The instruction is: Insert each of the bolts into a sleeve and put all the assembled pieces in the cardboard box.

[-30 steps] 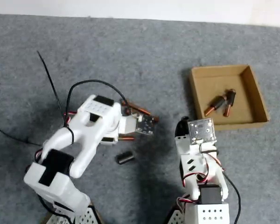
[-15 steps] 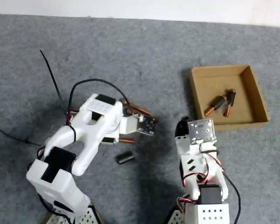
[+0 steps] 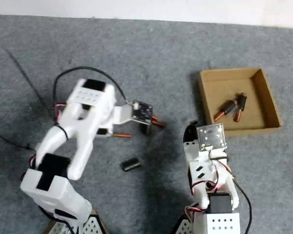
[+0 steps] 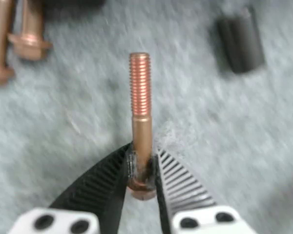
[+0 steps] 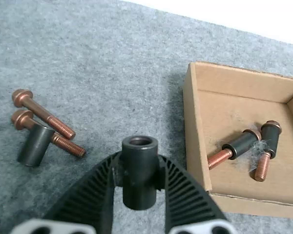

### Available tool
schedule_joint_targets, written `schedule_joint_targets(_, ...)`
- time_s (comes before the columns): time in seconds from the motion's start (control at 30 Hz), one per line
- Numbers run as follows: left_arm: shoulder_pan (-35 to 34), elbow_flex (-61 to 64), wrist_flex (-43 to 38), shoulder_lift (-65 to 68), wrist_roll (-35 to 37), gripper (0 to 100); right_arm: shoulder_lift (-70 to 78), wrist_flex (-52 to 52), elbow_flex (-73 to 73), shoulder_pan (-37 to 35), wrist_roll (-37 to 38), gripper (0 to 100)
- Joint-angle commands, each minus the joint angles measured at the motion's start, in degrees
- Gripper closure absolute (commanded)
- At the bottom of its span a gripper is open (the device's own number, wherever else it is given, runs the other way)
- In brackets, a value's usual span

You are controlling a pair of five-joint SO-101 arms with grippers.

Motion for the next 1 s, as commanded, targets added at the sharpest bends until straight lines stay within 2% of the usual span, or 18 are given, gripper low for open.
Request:
schedule_joint_targets(0.0,-6.46,-5.23,9.41,-2.77,-13.80,99,-1.10,-2.07,6.46,0.57,-0.18,99.4)
schedule_joint_targets(0.13,-12.97,-7.16,10.37,-0.31,-20.75,99,-1.10,-2.07,6.46,0.57,-0.18,99.4)
schedule_joint_targets(0.3,-16.75,-12.88,10.37,6.55,-21.80,99,-1.10,-2.07,6.46,0.57,-0.18,99.4)
schedule_joint_targets(0.5,-16.57,-22.11,10.64,14.81,-13.10,99,-1.10,-2.07,6.46,0.66,-0.18,99.4)
schedule_joint_targets(0.8,-16.92,-33.10,11.60,22.99,-13.98,99,-1.10,-2.07,6.46,0.66,-0.18,99.4)
schedule_joint_targets(0.97,-16.84,-38.37,11.60,26.51,-8.70,99,-1.10,-2.07,6.46,0.66,-0.18,99.4)
